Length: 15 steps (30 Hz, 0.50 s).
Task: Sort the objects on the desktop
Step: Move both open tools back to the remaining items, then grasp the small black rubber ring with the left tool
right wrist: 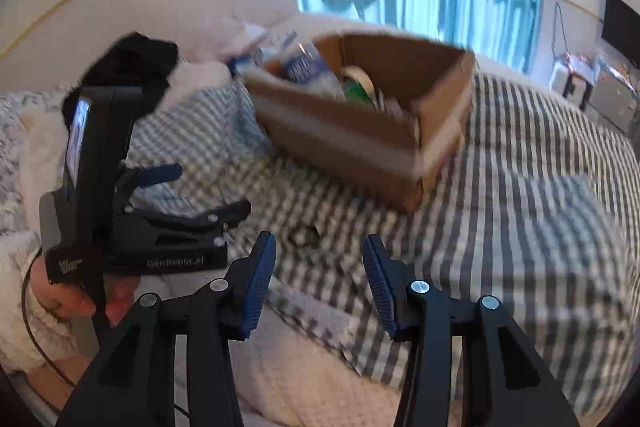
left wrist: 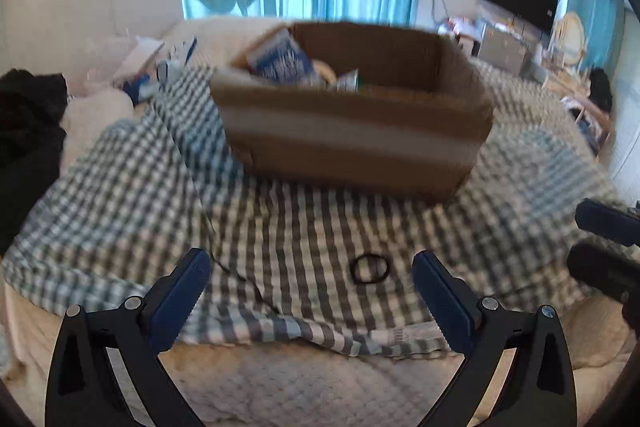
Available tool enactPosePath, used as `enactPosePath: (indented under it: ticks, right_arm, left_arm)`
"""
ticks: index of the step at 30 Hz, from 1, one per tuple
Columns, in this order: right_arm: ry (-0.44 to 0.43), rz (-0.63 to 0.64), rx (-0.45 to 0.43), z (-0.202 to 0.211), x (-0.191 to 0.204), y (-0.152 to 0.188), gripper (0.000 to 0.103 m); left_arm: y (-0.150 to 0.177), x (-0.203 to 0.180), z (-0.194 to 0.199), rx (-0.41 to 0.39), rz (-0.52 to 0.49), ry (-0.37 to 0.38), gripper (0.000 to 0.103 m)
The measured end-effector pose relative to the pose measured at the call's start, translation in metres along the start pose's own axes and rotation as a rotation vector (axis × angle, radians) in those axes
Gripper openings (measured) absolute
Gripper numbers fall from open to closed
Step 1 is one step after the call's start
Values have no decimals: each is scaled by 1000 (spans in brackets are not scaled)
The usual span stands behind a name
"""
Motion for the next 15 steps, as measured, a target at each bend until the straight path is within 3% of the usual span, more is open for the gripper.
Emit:
enactPosePath:
  ticks: [4, 9, 15]
  right_arm:
    - [-16, -36, 37, -18, -12, 12, 45]
    - [-30, -22, 33, -35, -16, 0, 45]
    - [-45, -53, 82, -62, -30, -3, 45]
  left_arm:
    - [5, -11, -45, 77, -1, -7, 103]
    - [-5, -25, -90, 151, -33, 13, 103]
    - [-10, -32, -136, 235, -23, 90, 102]
Point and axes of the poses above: each gripper's, at about its wrist camera, not at the fingertips, and z roughly against the way its jaws point, x to its left, y to its underside, the point moved 1 cm from there along -z, roughly the way its jaws point, and after that the axes turned 13 degrees about x, right-handed, at the moved point
